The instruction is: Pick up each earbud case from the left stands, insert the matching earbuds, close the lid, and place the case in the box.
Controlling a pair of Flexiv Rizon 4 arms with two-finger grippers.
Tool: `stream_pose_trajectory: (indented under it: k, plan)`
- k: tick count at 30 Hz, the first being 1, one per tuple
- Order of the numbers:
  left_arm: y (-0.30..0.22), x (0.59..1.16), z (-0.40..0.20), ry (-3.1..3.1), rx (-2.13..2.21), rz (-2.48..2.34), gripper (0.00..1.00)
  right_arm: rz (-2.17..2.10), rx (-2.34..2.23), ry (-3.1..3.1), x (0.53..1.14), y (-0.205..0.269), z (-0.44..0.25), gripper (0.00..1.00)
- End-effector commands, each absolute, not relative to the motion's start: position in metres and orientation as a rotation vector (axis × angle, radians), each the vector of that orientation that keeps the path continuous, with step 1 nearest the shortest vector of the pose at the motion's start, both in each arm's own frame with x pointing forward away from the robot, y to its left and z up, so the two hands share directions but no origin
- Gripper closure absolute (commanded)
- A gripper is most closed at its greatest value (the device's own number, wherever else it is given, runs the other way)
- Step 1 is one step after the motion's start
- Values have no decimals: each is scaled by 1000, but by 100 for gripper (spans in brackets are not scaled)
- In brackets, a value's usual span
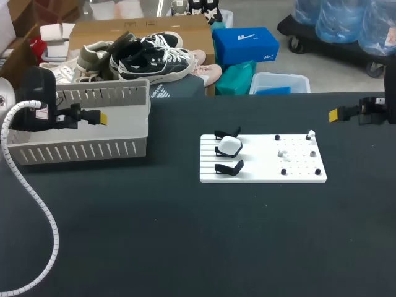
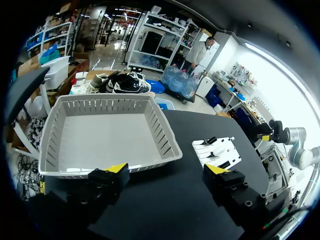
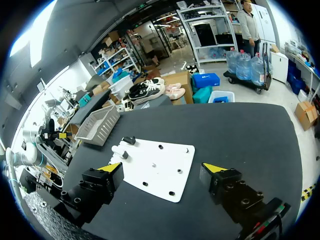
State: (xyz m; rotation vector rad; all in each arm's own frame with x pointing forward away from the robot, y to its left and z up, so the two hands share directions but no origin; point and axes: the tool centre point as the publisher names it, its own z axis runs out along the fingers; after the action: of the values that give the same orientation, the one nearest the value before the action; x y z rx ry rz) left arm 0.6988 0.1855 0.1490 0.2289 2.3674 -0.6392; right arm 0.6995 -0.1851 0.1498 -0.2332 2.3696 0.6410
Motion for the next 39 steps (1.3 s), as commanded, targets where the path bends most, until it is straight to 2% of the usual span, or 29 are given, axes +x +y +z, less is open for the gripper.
stream_pose_trajectory:
  k: [1,24,32,39]
  plan:
    - [185,700,150,2374,229,-634,0,638,-232,2371,700,-185,150,0]
    - [185,700,150,2374,229,-634,0,638,-232,2371,700,-185,150,0]
    - [163,710,134,2298,498,-684,0,638,-232,2371,700,-185,150,0]
    - [114,719,137,2131,949,-709,0,638,-232,2371,700,-185,150,0]
